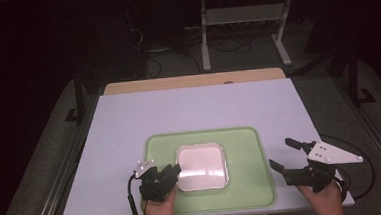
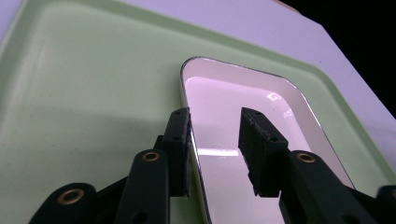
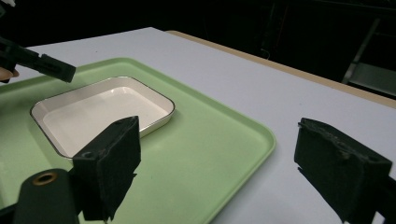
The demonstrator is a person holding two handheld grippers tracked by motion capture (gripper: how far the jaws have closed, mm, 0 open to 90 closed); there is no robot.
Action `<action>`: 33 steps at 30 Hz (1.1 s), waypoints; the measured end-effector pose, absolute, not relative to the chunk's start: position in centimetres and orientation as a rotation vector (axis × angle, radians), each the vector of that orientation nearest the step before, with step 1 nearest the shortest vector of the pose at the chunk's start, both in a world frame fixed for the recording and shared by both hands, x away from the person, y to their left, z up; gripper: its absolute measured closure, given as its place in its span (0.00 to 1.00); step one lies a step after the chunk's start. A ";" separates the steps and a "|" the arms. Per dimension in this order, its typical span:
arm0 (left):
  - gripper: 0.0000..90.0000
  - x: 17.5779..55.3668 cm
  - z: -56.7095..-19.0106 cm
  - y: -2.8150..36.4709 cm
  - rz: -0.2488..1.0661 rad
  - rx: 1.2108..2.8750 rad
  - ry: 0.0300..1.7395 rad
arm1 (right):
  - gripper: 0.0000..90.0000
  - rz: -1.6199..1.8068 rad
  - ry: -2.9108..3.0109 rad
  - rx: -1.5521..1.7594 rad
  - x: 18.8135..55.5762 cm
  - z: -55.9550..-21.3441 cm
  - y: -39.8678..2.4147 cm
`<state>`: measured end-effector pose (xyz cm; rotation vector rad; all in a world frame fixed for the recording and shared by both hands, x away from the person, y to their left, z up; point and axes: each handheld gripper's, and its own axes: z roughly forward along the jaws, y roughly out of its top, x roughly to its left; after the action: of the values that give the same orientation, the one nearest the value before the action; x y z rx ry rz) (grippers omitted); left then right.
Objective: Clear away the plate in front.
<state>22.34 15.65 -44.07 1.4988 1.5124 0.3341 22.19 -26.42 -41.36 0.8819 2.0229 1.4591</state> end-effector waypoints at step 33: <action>0.33 22.4 -42.3 16.9 0.334 1.579 1.278 | 0.15 1.441 2.018 0.902 22.2 -41.5 -27.0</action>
<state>22.38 16.95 -42.33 1.5788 1.2784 0.3336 22.21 -26.98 -41.46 0.9025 2.0178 1.4413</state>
